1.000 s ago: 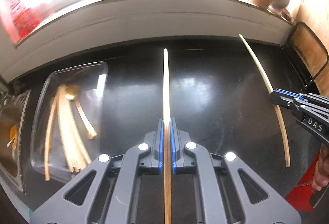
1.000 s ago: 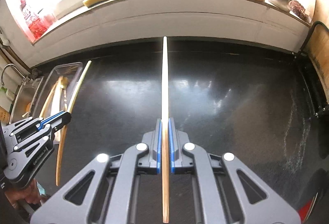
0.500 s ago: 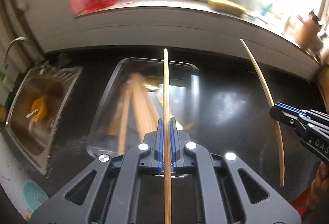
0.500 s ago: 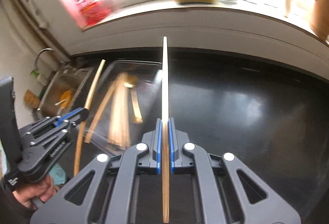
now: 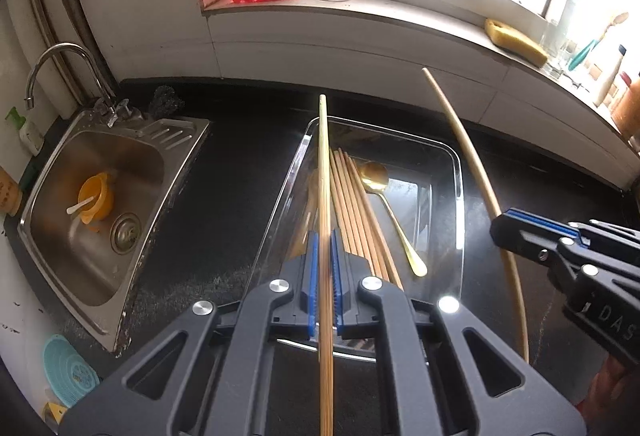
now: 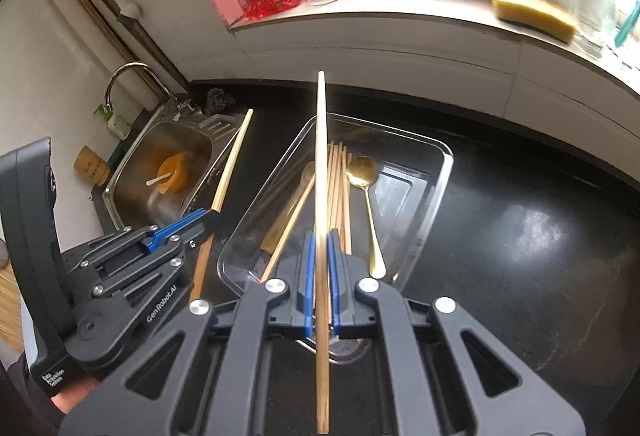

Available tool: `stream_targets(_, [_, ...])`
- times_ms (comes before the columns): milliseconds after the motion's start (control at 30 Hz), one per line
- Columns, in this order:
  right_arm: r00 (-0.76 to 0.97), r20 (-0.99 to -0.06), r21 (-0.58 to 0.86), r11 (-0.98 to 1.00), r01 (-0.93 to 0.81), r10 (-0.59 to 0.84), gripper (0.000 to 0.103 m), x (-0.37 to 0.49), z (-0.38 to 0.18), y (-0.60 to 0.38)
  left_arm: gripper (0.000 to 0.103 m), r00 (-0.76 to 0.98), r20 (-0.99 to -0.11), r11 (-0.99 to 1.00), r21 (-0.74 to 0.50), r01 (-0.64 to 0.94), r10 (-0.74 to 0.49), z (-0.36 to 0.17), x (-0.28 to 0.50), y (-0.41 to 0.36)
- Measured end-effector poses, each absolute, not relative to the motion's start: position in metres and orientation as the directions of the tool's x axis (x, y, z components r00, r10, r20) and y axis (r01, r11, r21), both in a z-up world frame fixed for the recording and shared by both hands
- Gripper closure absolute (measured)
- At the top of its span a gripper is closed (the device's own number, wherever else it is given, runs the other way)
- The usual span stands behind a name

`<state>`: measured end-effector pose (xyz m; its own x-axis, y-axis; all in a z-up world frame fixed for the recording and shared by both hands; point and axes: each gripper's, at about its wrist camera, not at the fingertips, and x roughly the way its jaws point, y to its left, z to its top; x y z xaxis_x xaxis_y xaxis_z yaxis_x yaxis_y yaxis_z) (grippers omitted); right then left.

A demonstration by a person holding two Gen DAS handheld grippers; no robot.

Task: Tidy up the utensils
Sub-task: 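Lift both chopsticks and carry them over the clear tray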

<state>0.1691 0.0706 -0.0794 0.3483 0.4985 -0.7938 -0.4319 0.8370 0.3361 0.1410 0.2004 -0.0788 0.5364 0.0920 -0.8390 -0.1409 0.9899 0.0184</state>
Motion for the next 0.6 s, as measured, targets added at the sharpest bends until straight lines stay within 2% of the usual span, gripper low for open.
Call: stream_targets(600, [0.224,-0.859,0.361,0.855,-0.372,0.460,0.096,0.222,-0.142,0.081,0.097,0.454,-0.888,0.990,0.001,-0.143,0.066,-0.132,0.195,0.209])
